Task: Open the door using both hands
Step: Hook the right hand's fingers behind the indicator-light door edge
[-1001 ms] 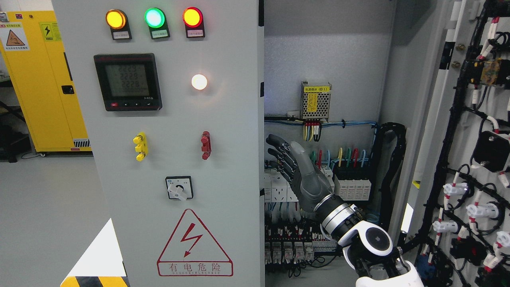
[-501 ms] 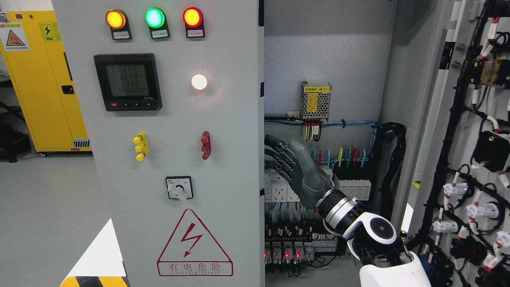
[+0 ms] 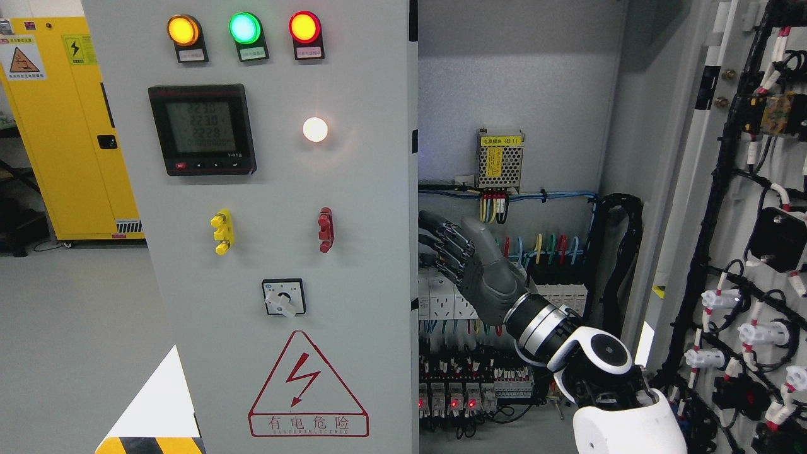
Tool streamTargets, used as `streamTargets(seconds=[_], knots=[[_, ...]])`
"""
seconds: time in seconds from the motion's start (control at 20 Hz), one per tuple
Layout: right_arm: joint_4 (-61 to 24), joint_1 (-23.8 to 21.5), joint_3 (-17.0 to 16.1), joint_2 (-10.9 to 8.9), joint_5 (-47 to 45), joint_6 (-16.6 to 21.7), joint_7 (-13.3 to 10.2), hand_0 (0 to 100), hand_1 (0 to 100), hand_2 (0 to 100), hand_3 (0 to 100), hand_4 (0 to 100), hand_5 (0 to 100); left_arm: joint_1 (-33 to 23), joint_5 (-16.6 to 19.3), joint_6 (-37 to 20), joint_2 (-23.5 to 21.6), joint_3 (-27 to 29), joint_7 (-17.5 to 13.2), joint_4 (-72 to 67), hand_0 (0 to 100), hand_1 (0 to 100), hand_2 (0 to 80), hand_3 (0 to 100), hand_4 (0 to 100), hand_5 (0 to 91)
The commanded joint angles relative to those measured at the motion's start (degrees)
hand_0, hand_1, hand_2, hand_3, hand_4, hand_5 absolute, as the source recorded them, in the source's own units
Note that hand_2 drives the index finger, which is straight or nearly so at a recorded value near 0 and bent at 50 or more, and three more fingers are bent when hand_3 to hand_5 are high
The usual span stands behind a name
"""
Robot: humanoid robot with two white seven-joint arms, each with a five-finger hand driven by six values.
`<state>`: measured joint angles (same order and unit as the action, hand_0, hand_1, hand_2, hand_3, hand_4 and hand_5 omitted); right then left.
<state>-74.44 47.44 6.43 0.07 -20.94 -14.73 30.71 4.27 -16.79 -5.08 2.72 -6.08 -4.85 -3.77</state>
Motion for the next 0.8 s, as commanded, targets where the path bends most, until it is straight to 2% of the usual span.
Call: streamTargets(seconds=[0.0, 0.15, 0.3, 0.75], knots=[[0.6, 0.6, -0.6, 1.78, -1.6, -0.5, 0.0, 22, 0, 0, 0, 0, 0, 0.0, 0.0, 0.0, 0.0, 0.0, 0.0, -0.2, 0, 0, 0.0, 0, 0, 0.0], [0.7, 1.3, -0.4, 2.04, -1.7, -0.6, 0.2, 22, 0, 0, 0, 0, 0, 0.0, 0.0, 0.0, 0.0, 0.0, 0.0, -0.2, 0, 0, 0.0, 0, 0, 0.0], [0.6, 1.3, 0.1, 2.22, -1.6, -0.6, 2.7, 22, 0, 0, 0, 0, 0, 0.0, 0.0, 0.0, 0.0, 0.0, 0.0, -0.2, 0, 0, 0.0, 0, 0, 0.0], [1.1, 2.1, -0.7, 2.22, -1.7, -2.9, 3.0, 22, 0, 0, 0, 0, 0, 0.0, 0.0, 0.0, 0.0, 0.0, 0.0, 0.0, 0, 0, 0.0, 0, 0, 0.0]])
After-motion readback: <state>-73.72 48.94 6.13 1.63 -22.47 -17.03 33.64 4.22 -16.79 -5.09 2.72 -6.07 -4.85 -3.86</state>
